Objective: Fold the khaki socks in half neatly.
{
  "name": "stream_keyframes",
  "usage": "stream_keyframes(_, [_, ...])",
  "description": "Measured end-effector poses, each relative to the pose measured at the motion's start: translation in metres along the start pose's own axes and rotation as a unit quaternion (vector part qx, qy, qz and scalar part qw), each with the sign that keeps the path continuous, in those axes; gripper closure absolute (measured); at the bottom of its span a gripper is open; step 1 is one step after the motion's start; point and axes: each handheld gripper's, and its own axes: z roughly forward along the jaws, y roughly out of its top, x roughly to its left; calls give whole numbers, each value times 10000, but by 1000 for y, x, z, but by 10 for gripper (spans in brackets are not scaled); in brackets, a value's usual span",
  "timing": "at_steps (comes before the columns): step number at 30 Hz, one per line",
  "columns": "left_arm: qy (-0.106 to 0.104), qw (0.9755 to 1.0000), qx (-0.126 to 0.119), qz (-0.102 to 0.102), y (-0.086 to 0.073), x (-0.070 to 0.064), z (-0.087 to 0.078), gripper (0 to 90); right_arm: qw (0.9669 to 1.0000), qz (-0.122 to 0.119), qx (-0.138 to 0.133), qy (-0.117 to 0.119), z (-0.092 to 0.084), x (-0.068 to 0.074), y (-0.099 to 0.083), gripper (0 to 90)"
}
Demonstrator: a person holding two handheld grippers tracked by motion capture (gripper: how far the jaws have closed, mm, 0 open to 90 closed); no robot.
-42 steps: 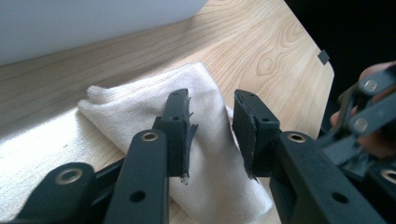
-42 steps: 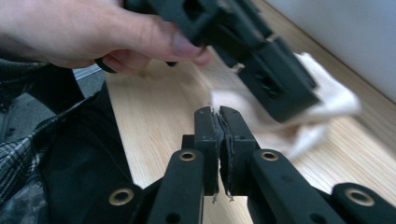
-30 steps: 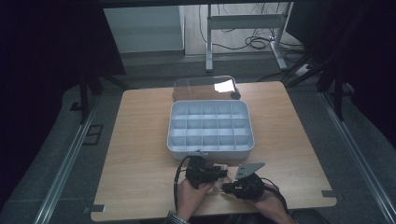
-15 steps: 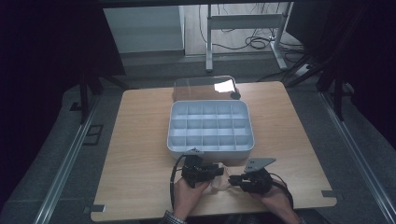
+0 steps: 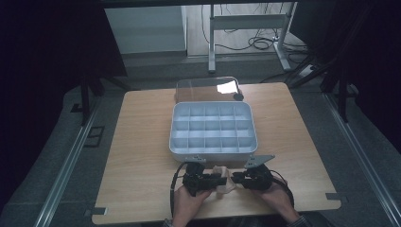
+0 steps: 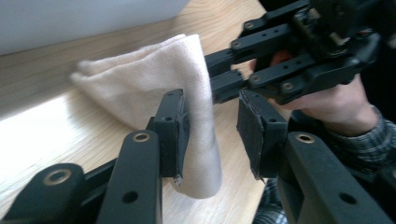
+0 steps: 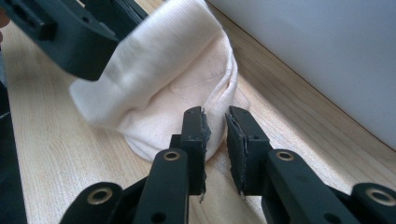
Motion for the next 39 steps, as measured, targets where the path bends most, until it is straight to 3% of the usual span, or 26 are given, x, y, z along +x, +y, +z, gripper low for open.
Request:
stream_keyframes(5, [-9,10000,-49,-2,7,2,9,628,10000,-18,13,67,1,-1,1,788])
stream_keyframes(12, [-21,9998,-36,-170,6,13,23,662,9998,22,-49,166,1,-4,-2,763])
stream_keyframes(18, [64,9998,31,-175,5,17,27,686,10000,28,-35,7,-11,-8,-6,761])
stream_keyframes(25, [341,9993,142,63,5,13,32,749,9999,33,-159,-35,-30,-7,-11,808])
stream_keyframes(32, [672,9967,340,315,8,4,36,778,9998,38,-166,44,-34,-3,-14,813])
stream_keyframes(36, [369,9985,397,5,12,5,34,637,9998,23,-166,94,-33,0,-13,807])
stream_keyframes(39, [298,9985,453,-57,15,6,33,607,9998,7,-162,105,-33,0,-12,804])
